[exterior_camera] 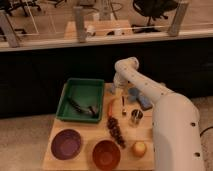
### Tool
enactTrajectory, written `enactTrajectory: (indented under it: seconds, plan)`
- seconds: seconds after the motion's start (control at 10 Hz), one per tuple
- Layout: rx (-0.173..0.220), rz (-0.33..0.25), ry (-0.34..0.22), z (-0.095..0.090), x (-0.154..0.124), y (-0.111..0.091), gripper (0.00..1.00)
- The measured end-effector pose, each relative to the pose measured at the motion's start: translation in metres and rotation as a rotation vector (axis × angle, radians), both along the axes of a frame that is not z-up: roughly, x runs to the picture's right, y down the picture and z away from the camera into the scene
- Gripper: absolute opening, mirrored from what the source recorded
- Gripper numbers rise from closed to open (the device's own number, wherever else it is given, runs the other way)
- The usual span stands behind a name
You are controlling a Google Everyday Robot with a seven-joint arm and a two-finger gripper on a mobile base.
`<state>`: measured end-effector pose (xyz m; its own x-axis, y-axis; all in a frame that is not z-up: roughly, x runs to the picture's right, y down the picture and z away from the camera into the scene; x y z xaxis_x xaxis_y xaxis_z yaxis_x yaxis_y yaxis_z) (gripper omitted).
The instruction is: Wipe purple bowl with towel
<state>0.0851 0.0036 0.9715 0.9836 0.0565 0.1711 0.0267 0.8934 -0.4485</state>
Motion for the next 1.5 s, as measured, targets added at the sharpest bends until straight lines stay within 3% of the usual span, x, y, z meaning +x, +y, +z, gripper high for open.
enactTrajectory:
  seconds: [0.7,0.9,1.1,1.5]
  plan:
    - [0.009,0.023,-0.017,0.036,-0.003,0.003,0.8]
    - [-0.009,0.014,-0.019,0.044,-0.005,0.006,0.67]
    - [-0.036,0.002,-0.03,0.055,-0.009,0.014,0.47]
    - [-0.042,-0.007,-0.026,0.048,-0.005,0.014,0.08]
